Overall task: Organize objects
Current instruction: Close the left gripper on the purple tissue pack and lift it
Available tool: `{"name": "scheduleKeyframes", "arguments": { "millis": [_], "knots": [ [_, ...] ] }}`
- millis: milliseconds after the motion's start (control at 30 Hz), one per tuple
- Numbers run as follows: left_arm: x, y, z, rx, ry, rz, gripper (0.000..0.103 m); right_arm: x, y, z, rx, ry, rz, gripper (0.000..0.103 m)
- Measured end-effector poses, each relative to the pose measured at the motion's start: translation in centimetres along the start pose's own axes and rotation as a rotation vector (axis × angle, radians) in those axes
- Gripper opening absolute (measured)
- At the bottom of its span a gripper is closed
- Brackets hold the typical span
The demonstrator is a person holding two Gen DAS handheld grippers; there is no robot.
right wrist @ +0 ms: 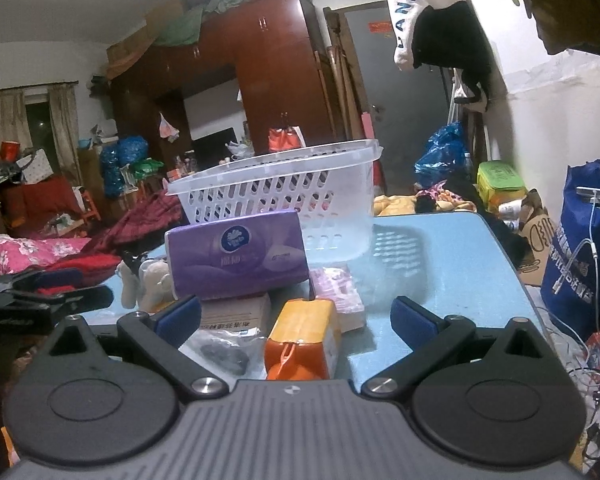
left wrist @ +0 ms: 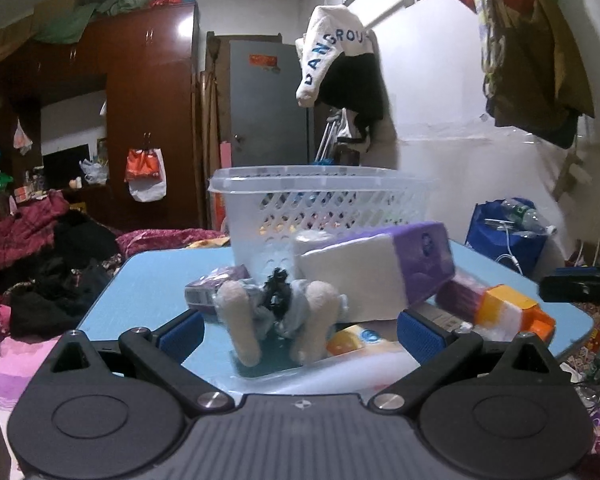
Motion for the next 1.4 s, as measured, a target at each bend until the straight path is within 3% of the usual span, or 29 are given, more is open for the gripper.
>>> {"name": "scheduleKeyframes", "arguments": {
  "millis": [367,467,633,767,833,1000,1233,1300,1400],
  "knots": [
    [2.2,0.0,0.2,-0.015,-0.045,-0.045,0.103,0.9,-1.0,-0.1,0.011,-0.022,-0.089,0.102],
    [2.6,0.7,0.0,-0.042,-0.100,-0.081,0.101,0.7,-0.4,-0.4,-0.017,-0.012,-0.072,0.102],
    [0.0,2.6,0.0,-0.056,-0.162,-0.032,0.097,0.6,2.0,0.5,-0.030,-0.012,-0.110,0.091],
    [-2.5,3.7,1.8,-0.012,-0.211,-0.004,0.082,-0.8,4.5,2.8,-0.029,0.005,-0.111,0.071],
    [-3.1,4.0,3.1,0.020,-0.236,-0.014,0.075,-1.7,5.1,4.5,0.013,0.029,-0.088,0.063],
    [-3.7,3.5,5.9,0.089,-0.219,-0.008,0.073,-1.9,5.2,7.0,0.073,0.147,-0.113,0.064],
    [-3.8,3.6,7.4,0.101,-0.186,0.004,0.069,-2.1,5.2,8.7,0.129,0.354,-0.140,0.068],
    [-4.0,3.5,7.4,0.096,-0.177,0.018,0.067,-1.8,5.0,8.6,0.138,0.399,-0.142,0.062],
    [-3.9,3.4,7.0,0.086,-0.179,0.022,0.063,-1.1,4.6,7.7,0.137,0.368,-0.174,0.061]
  ]
}}
Point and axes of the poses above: each gripper's, at about its wrist camera, not at the fingertips, and z roughly the way its jaws point, x to its left, y to its top, the point moved 6 cm from there along z, roughly the way its jaws point, and after that the axes turned 10 degrees about x, right-handed, at the moved point
